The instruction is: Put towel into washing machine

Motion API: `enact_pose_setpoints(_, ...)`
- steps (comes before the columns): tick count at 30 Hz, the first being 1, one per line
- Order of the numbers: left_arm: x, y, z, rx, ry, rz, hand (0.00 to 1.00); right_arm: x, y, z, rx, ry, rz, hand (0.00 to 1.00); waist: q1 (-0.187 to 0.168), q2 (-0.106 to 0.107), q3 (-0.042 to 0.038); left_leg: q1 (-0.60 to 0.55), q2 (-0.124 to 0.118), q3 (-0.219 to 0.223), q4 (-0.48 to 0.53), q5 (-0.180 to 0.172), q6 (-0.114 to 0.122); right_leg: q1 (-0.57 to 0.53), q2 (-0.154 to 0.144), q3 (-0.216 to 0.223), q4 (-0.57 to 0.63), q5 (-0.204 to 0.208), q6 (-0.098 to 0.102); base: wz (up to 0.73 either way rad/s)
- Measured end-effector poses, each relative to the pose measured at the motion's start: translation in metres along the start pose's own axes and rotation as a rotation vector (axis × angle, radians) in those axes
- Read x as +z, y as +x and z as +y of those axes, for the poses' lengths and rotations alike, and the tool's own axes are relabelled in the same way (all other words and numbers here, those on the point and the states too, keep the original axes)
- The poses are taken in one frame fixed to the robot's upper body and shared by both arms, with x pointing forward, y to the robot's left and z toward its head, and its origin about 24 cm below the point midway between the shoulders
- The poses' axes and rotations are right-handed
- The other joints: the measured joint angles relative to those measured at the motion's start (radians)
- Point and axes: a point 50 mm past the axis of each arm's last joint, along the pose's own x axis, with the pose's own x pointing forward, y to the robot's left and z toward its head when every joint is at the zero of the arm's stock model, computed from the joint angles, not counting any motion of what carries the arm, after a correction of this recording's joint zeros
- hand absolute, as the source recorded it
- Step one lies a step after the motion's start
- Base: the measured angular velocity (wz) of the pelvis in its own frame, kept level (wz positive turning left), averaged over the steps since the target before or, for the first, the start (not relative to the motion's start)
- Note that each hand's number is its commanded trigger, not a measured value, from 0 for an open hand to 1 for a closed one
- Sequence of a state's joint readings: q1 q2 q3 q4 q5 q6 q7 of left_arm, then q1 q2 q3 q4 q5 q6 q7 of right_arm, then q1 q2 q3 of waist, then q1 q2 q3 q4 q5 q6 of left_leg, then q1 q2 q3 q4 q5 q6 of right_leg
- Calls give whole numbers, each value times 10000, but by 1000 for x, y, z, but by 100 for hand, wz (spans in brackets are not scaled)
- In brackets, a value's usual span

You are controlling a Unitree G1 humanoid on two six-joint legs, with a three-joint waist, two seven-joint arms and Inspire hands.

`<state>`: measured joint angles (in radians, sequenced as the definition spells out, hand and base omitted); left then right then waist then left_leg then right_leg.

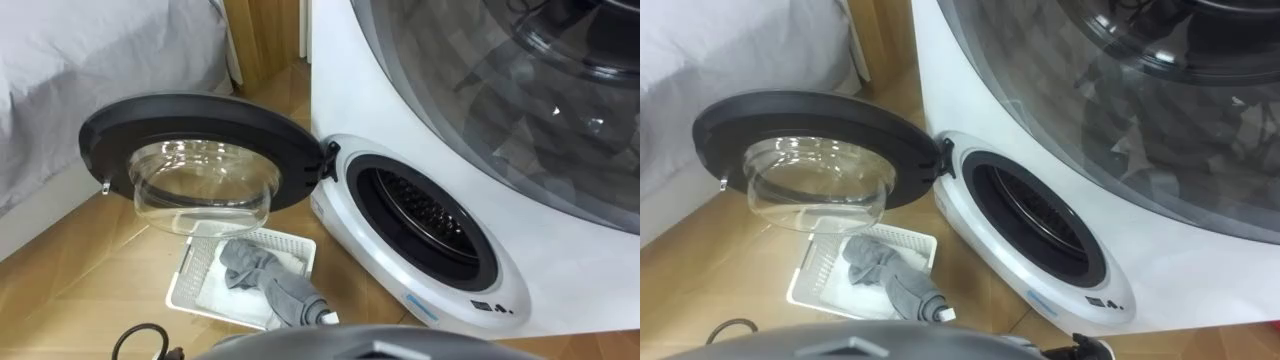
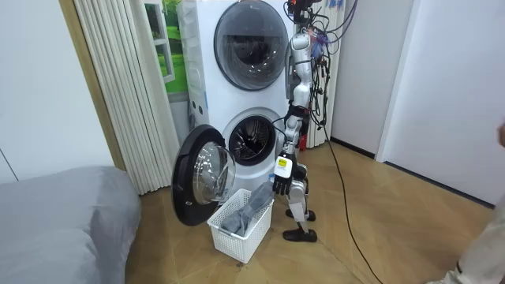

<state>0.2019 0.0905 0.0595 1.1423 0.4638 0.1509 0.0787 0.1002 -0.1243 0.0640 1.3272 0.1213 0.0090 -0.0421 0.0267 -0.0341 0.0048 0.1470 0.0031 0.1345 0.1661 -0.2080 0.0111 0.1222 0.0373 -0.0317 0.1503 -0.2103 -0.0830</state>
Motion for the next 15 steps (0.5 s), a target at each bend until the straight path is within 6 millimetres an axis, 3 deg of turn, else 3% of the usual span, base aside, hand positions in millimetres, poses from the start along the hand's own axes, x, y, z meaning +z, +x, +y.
enact_pose_setpoints(15,-1,0,-1,-50,11,37,0,0,0,0,23,371,20,0,-1,-14,13,0,0,4,-1,0,0,0,0,0,1,0,0,0)
